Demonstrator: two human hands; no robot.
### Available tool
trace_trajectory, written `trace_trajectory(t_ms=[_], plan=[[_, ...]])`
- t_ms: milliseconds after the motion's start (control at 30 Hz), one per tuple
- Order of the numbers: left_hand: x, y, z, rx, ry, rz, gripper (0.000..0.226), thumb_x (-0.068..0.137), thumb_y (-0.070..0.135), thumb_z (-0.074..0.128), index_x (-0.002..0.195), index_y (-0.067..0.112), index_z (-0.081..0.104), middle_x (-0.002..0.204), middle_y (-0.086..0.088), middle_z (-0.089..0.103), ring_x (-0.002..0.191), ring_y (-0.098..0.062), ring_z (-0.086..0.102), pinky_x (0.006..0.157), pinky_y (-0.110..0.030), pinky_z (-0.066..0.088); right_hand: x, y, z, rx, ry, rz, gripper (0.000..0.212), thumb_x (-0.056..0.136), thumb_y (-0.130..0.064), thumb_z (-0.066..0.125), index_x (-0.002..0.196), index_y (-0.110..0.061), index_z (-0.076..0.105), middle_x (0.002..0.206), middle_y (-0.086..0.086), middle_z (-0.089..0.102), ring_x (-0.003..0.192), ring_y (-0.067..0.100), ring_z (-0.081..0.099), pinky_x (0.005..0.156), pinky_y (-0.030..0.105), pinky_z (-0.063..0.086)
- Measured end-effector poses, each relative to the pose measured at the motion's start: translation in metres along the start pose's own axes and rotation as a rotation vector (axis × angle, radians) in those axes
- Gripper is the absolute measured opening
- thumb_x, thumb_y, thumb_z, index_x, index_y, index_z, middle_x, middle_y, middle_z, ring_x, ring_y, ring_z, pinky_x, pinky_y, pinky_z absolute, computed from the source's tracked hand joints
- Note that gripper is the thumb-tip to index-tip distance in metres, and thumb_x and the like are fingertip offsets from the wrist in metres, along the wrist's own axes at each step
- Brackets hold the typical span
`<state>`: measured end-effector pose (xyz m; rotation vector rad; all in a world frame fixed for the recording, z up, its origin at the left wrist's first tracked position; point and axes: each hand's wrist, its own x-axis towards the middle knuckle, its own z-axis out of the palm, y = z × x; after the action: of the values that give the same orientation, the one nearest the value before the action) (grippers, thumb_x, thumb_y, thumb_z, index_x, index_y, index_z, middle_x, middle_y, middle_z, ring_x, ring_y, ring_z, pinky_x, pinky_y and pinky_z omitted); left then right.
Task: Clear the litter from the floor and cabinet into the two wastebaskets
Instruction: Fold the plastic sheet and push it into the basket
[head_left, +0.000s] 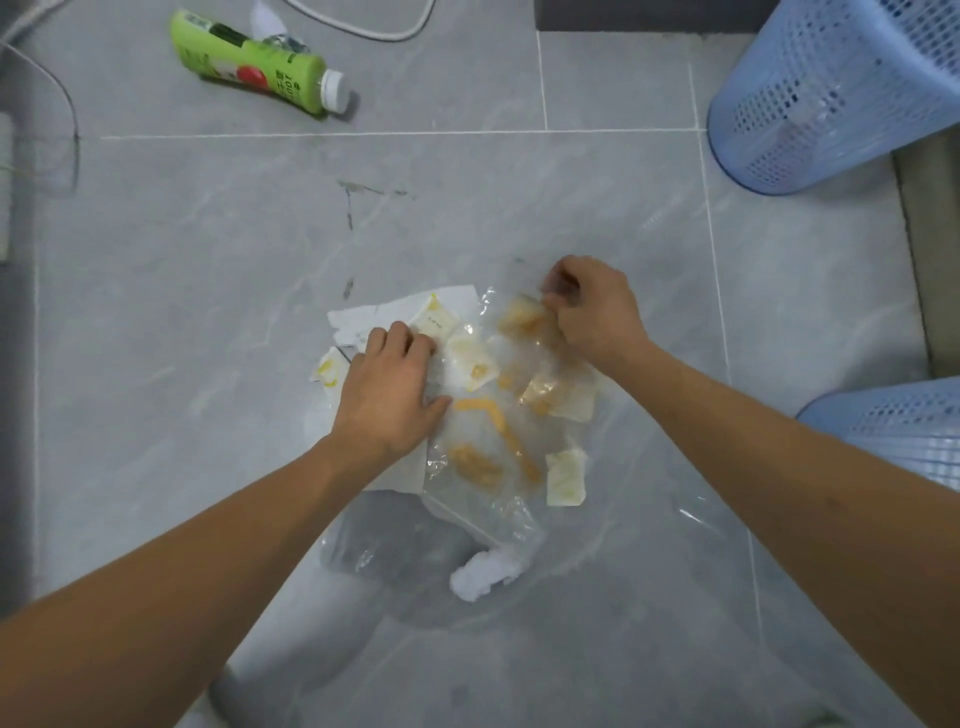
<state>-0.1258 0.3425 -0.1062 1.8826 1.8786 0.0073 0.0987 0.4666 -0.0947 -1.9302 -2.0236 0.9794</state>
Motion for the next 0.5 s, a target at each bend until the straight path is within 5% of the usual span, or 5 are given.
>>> trace_trajectory(t_ms=[167,267,300,433,500], plan=[[0.029,0.025,-0.007,-0.362,0.078,-0.272,0.051,0.085,0.034,0.076,0.127,0.012,0.057,0.119,-0.009,0.055,0.117,-0.029,0.047,0.098,-0.040,0.044,0.007,-0.027,-0.004,0.150,0.044,-0.151,0.016,0.079,-0.010,0.067,0.090,-0.022,0.071,0.086,-0.010,0.069,0.086,0.013,0.064,0.088,0.042,0.052],[0.042,0.031,-0.010,-0.470,0.031,-0.356,0.006,0.088,0.016,0.070,0.087,0.020,0.067,0.092,-0.004,0.068,0.096,-0.028,0.063,0.083,-0.038,0.051,-0.004,-0.018,-0.012,0.039,0.190,-0.161,0.038,0.078,-0.022,0.073,0.116,-0.027,0.069,0.113,-0.008,0.063,0.110,0.016,0.056,0.102,0.042,0.042],[0.043,0.031,-0.010,-0.488,0.026,-0.353,0.014,0.088,0.012,0.068,0.078,0.021,0.065,0.082,-0.002,0.068,0.087,-0.026,0.065,0.076,-0.034,0.051,-0.011,-0.010,-0.017,-0.009,0.263,-0.130,0.047,0.077,-0.025,0.074,0.123,-0.028,0.065,0.121,-0.005,0.057,0.115,0.018,0.051,0.101,0.039,0.040],[0.043,0.029,-0.015,-0.591,0.033,-0.343,0.016,0.091,0.006,0.062,0.076,0.013,0.062,0.068,0.003,0.056,0.067,-0.017,0.055,0.063,-0.020,0.042,-0.049,0.043,-0.029,0.107,0.477,0.265,0.051,0.077,-0.031,0.072,0.123,-0.023,0.054,0.121,0.001,0.053,0.112,0.024,0.055,0.094,0.041,0.047],[0.043,0.023,-0.016,-0.702,0.040,-0.356,0.020,0.093,0.008,0.064,0.075,0.015,0.060,0.070,0.002,0.056,0.067,-0.020,0.060,0.067,-0.030,0.046,-0.064,0.065,-0.026,0.251,0.278,0.483,0.041,0.075,-0.031,0.072,0.113,-0.025,0.057,0.105,-0.004,0.063,0.098,0.023,0.065,0.089,0.046,0.055]])
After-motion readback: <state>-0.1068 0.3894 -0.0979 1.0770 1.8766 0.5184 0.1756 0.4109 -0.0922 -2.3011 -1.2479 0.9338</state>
